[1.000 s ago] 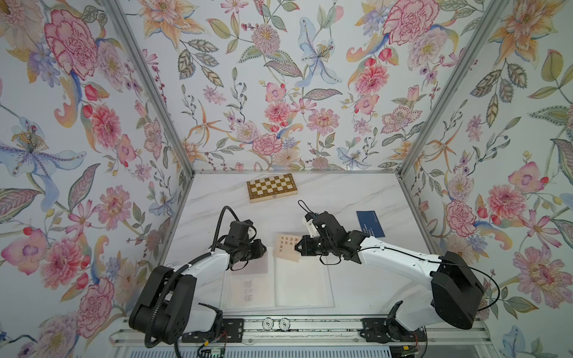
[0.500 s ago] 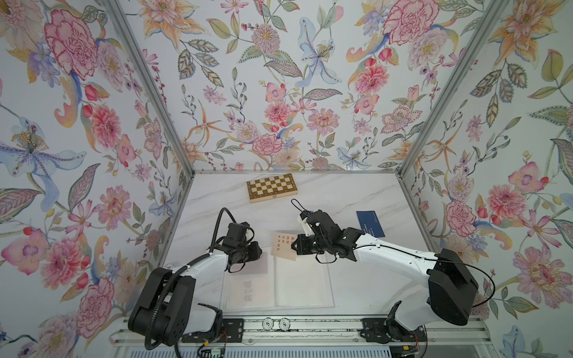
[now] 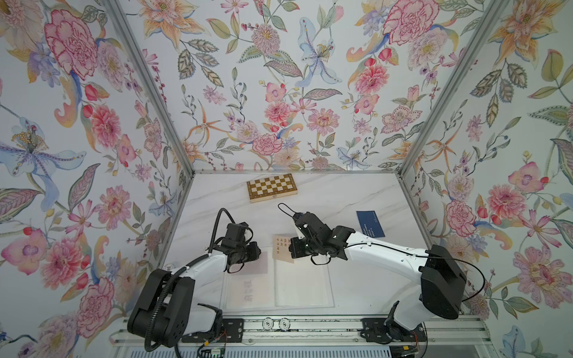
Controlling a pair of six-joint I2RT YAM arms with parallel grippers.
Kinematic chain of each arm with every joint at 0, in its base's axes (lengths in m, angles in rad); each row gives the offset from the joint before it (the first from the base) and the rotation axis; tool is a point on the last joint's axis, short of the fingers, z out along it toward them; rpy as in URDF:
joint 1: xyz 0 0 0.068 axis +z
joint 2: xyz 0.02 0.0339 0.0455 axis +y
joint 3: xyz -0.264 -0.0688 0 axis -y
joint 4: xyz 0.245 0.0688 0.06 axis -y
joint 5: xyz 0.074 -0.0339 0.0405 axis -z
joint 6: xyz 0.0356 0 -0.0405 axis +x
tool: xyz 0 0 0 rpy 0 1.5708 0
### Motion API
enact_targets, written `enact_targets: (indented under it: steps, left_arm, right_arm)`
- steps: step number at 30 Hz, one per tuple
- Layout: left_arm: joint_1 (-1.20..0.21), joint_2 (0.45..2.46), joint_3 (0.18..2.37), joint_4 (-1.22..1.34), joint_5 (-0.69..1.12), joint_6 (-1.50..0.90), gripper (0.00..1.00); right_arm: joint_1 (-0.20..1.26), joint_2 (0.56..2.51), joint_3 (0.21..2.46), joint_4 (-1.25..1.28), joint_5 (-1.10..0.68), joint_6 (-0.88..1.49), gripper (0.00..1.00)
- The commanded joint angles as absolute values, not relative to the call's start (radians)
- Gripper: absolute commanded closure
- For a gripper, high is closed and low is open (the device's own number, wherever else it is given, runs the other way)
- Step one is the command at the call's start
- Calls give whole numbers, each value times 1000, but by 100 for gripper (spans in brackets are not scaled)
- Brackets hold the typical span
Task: Place the photos into the photo albums
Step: Insert the photo into the photo album.
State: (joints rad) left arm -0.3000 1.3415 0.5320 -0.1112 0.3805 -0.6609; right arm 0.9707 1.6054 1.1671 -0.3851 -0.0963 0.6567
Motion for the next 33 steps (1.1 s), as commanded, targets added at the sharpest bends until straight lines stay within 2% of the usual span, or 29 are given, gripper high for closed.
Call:
enact_targets:
  steps: [1, 14, 33]
  left_arm:
    - [-290, 1335, 504, -149, 354, -644, 77]
    - [-289, 1337, 520, -151, 351, -635, 77]
    - [-285, 1312, 513, -162, 342, -632, 77]
  right_arm:
    - [983, 1633, 1203, -448, -52, 630, 100]
    - [968, 1636, 1179, -469, -104, 631, 100]
    - [920, 1610, 1046, -339, -241, 654, 100]
